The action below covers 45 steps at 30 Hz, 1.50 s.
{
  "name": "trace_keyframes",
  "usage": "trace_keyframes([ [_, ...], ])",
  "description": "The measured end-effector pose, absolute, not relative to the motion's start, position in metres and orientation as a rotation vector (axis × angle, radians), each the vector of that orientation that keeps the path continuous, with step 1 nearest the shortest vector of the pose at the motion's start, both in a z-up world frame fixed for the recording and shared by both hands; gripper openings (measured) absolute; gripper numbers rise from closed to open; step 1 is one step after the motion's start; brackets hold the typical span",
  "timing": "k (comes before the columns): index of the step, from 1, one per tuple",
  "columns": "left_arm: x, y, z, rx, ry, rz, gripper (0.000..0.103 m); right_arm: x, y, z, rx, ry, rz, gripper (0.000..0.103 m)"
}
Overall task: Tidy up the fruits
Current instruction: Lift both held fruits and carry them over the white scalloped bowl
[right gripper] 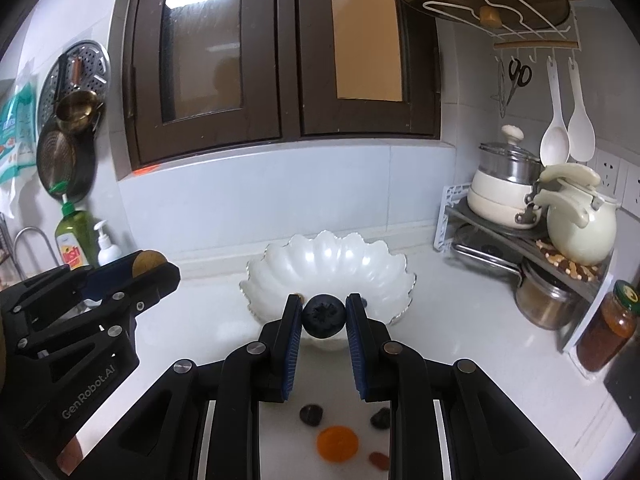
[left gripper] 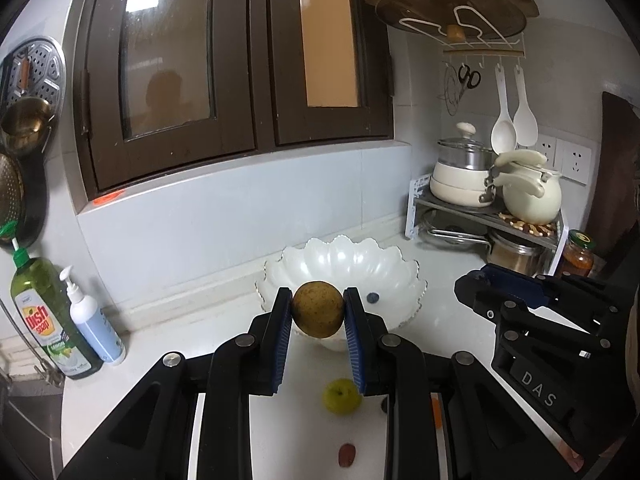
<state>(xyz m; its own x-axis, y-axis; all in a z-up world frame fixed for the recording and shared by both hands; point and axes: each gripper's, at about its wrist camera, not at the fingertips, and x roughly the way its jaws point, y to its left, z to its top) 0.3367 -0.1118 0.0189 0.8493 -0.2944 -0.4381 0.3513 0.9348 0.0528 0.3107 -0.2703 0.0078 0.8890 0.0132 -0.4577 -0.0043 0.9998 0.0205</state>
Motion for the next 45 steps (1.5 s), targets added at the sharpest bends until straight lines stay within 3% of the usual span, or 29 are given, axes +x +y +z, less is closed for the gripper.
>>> trace_keyframes([
  [24,0.429,-0.138,0.031,0.152,0.509,-0.318,0.026,0.402,-0.284,0.014,0.04,0.543,0.043,0.024],
  [45,0.513,-0.165,0.003,0.192,0.693,-0.286,0.026,0.498,-0.299,-0.01,-0.005,0.724,0.05,0.024],
])
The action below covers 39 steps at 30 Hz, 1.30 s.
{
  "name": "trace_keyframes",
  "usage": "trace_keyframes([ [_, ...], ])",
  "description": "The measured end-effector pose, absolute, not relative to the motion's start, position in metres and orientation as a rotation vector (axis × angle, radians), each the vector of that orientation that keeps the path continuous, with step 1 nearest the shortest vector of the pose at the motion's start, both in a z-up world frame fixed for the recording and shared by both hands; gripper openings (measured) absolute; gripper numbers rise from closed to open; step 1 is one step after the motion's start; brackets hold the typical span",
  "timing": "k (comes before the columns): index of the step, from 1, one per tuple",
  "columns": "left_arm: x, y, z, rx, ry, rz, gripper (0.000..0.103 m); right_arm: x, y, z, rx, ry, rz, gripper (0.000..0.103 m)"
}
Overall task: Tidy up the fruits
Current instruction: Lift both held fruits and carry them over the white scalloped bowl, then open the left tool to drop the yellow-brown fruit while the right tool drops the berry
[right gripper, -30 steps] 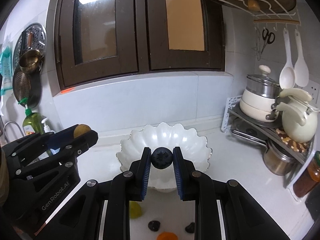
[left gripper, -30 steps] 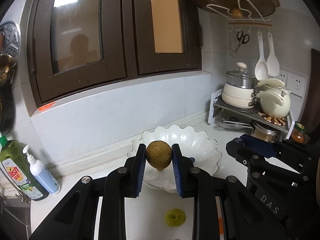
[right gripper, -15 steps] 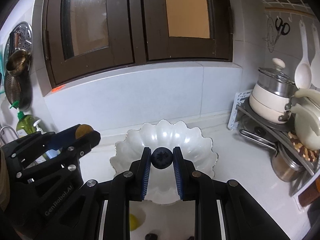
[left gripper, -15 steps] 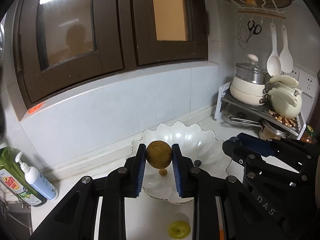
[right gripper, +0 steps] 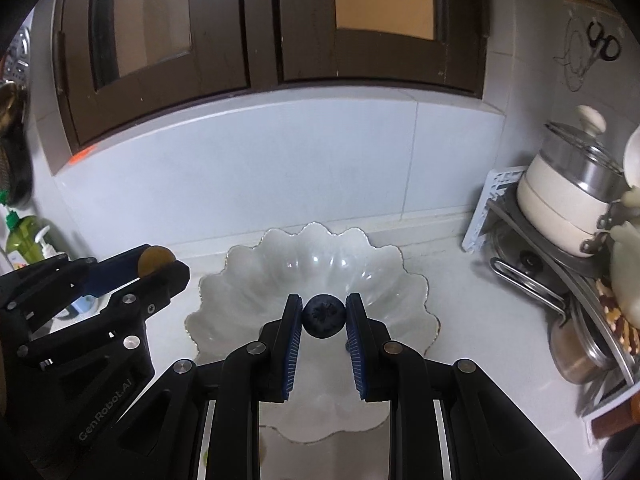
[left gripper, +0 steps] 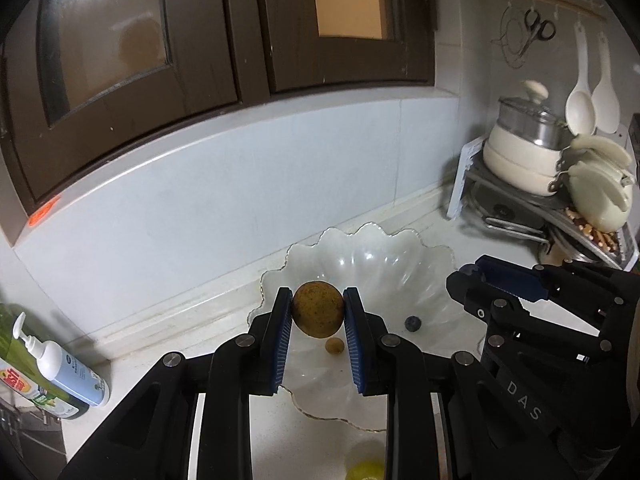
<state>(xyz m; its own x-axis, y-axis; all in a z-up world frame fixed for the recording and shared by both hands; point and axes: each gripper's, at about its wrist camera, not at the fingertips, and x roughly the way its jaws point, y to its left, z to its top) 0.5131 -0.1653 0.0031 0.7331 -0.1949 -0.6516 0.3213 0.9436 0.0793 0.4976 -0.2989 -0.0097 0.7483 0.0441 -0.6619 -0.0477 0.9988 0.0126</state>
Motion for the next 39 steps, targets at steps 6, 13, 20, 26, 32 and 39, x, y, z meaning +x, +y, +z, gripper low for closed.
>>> trace_keyframes([
  [6,0.538,-0.17,-0.008,0.187,0.763,-0.292,0.026,0.524,-0.304,-0.022,0.001,0.794,0.054,0.024],
  [13,0.565,-0.178,-0.023,0.193,0.84,-0.281,0.026,0.552,-0.312,-0.041,0.003,0.876,0.043,0.024],
  [20,0.585,-0.184,-0.037,0.187,0.9,-0.275,0.026,0.574,-0.321,-0.06,0.034,0.956,0.042,0.024],
  [26,0.6,-0.189,-0.052,0.207,0.942,-0.271,0.026,0.59,-0.325,-0.074,0.046,1.011,0.042,0.024],
  [32,0.615,-0.192,-0.069,0.208,0.995,-0.266,0.026,0.6,-0.325,-0.085,0.03,1.046,0.033,0.024],
  [39,0.625,-0.196,-0.088,0.209,1.049,-0.258,0.026,0.609,-0.326,-0.097,0.022,1.082,0.032,0.024],
])
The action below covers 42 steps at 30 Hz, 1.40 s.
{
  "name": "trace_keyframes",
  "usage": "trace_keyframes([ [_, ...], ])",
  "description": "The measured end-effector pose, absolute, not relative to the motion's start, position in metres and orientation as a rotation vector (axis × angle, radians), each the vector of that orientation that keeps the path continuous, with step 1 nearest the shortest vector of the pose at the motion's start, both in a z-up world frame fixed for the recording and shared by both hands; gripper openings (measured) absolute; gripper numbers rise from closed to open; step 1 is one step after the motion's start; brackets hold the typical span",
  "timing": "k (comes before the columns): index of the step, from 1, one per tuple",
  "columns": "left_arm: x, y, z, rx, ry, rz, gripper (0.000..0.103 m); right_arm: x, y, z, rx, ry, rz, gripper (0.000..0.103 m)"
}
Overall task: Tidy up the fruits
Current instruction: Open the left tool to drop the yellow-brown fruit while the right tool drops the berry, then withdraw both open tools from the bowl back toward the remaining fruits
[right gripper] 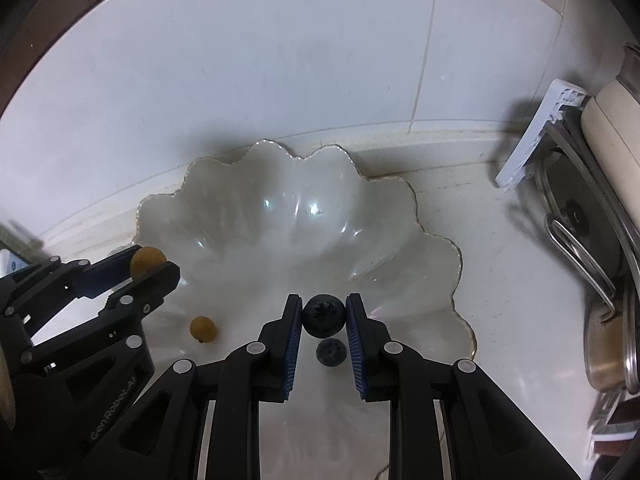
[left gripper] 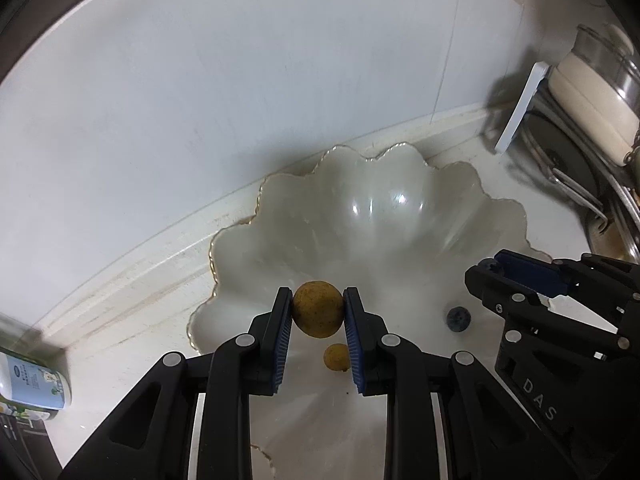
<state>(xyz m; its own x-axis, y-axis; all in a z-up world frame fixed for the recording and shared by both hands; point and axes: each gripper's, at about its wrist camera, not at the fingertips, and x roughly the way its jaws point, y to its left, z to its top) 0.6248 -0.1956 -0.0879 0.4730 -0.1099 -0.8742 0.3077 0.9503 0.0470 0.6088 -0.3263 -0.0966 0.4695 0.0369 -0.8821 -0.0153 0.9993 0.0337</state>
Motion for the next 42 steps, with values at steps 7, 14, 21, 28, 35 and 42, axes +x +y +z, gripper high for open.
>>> trace_keyframes([
  [7,0.631,-0.197,-0.098,0.206,1.089,-0.26,0.026,0.616,-0.326,-0.104,0.023,1.108,0.035,0.024],
  [14,0.633,-0.198,-0.097,0.201,1.098,-0.261,0.027,0.619,-0.33,-0.107,0.026,1.122,0.035,0.024],
  [21,0.634,-0.199,-0.098,0.193,1.106,-0.257,0.028,0.622,-0.335,-0.111,0.041,1.139,0.023,0.027],
  [28,0.633,-0.198,-0.096,0.201,1.098,-0.253,0.028,0.621,-0.334,-0.11,0.044,1.133,0.024,0.027],
  [35,0.624,-0.196,-0.086,0.202,1.061,-0.24,0.028,0.612,-0.335,-0.098,0.04,1.101,0.014,0.027],
  [42,0.612,-0.191,-0.072,0.194,1.026,-0.236,0.028,0.599,-0.33,-0.079,0.028,1.06,0.008,0.027],
])
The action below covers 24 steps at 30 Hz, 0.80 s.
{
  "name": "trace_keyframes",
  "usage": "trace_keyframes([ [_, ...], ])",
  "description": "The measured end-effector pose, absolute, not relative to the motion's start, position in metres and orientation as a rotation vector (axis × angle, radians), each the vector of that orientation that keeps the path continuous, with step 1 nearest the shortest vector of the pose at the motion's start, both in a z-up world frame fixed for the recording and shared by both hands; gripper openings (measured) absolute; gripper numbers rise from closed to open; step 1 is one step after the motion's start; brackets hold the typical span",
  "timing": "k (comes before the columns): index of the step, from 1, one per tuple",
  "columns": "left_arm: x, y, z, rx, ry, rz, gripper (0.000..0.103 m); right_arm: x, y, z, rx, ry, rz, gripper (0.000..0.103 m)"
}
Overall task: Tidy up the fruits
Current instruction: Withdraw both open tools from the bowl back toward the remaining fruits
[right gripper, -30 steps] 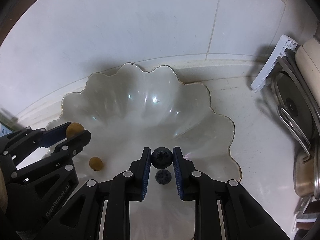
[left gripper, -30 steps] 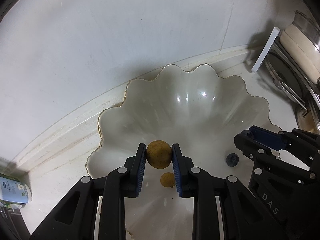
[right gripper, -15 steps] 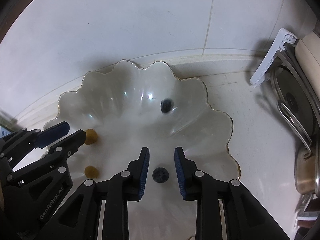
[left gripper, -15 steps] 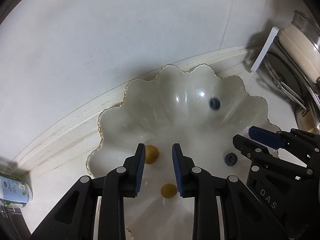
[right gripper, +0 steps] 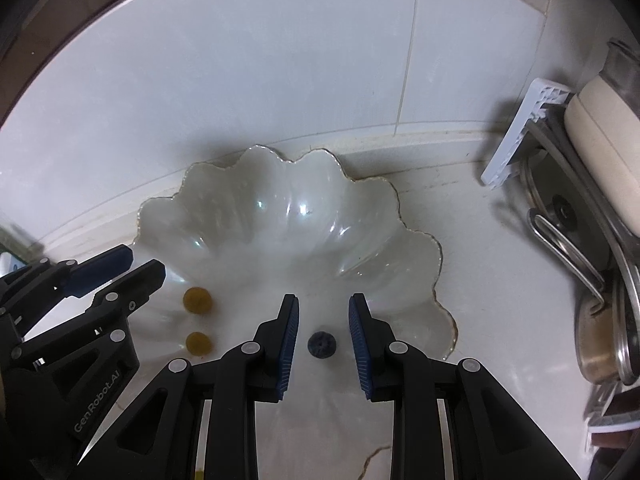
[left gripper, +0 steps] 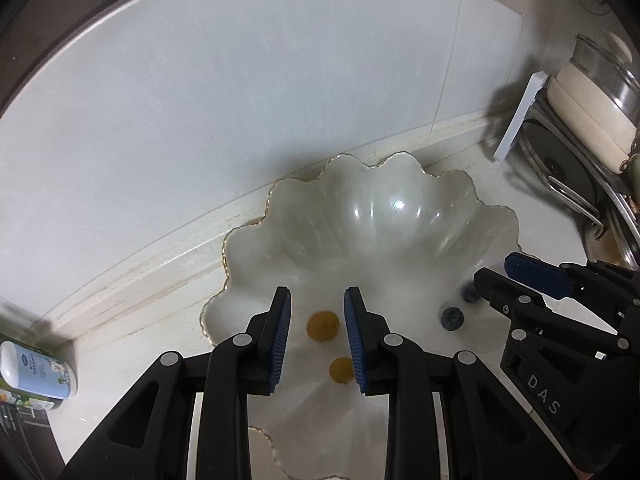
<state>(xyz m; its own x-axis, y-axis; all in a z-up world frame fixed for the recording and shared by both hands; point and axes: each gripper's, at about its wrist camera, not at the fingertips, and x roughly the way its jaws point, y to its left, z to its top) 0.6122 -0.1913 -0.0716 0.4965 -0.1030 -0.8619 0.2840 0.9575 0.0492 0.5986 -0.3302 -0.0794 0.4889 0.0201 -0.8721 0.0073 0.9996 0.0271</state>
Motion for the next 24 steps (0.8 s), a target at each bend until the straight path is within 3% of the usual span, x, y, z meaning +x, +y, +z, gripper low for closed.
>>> trace_keyframes([
  [8,0.594,-0.185,-0.058,0.181,0.995,-0.235,0.028,0.583,-0.326,-0.063,0.007,1.008,-0.008,0.027],
  [17,0.574,-0.177,-0.035,0.159,0.938,-0.216,0.039,0.566,-0.323,-0.045,0.013,0.966,-0.006,0.027],
  [24,0.557,-0.172,-0.021,0.17,0.893,-0.203,0.039,0.548,-0.319,-0.035,-0.004,0.925,-0.015,0.028],
])
